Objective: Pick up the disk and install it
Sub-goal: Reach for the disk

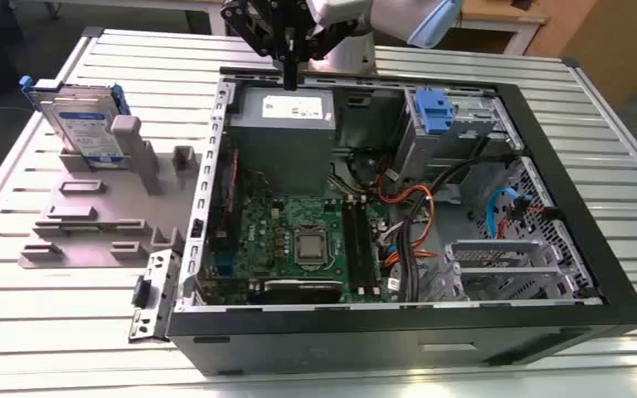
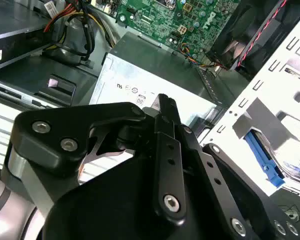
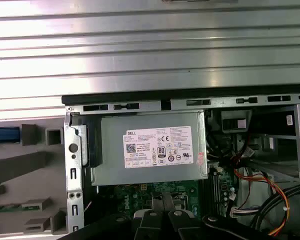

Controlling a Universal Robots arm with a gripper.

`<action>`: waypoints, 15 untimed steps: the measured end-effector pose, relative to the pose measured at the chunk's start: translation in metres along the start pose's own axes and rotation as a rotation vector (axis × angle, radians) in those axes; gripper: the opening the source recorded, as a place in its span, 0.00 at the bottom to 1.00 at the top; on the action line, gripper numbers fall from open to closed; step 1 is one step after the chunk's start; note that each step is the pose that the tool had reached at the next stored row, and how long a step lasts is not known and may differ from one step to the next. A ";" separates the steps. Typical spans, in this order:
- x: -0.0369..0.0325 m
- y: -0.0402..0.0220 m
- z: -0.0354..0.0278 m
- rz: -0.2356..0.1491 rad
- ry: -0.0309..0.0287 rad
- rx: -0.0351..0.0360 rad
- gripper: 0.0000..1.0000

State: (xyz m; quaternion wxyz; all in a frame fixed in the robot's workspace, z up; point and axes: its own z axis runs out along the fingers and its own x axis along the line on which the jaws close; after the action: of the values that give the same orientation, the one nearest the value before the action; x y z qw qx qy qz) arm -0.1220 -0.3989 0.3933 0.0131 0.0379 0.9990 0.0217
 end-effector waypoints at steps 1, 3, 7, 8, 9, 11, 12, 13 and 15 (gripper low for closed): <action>0.0000 0.0000 0.0000 0.000 0.0000 0.0000 0.11; 0.0033 -0.0002 0.0000 0.000 0.0000 0.0000 0.11; 0.0040 -0.0003 -0.0001 0.000 0.0000 0.0000 0.11; 0.0043 -0.0003 -0.0001 0.000 0.0000 0.0000 0.11; 0.0045 -0.0003 -0.0001 0.000 0.0000 0.0000 0.11; 0.0049 -0.0004 -0.0001 0.000 0.0000 0.0000 0.11; 0.0051 -0.0004 -0.0001 0.000 0.0000 0.0000 0.11; 0.0053 -0.0004 -0.0001 0.000 0.0000 0.0000 0.11; 0.0058 -0.0004 -0.0001 0.000 0.0000 0.0000 0.11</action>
State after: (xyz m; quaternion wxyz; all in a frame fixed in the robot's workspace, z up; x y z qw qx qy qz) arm -0.1278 -0.3989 0.3933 0.0131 0.0379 0.9990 0.0217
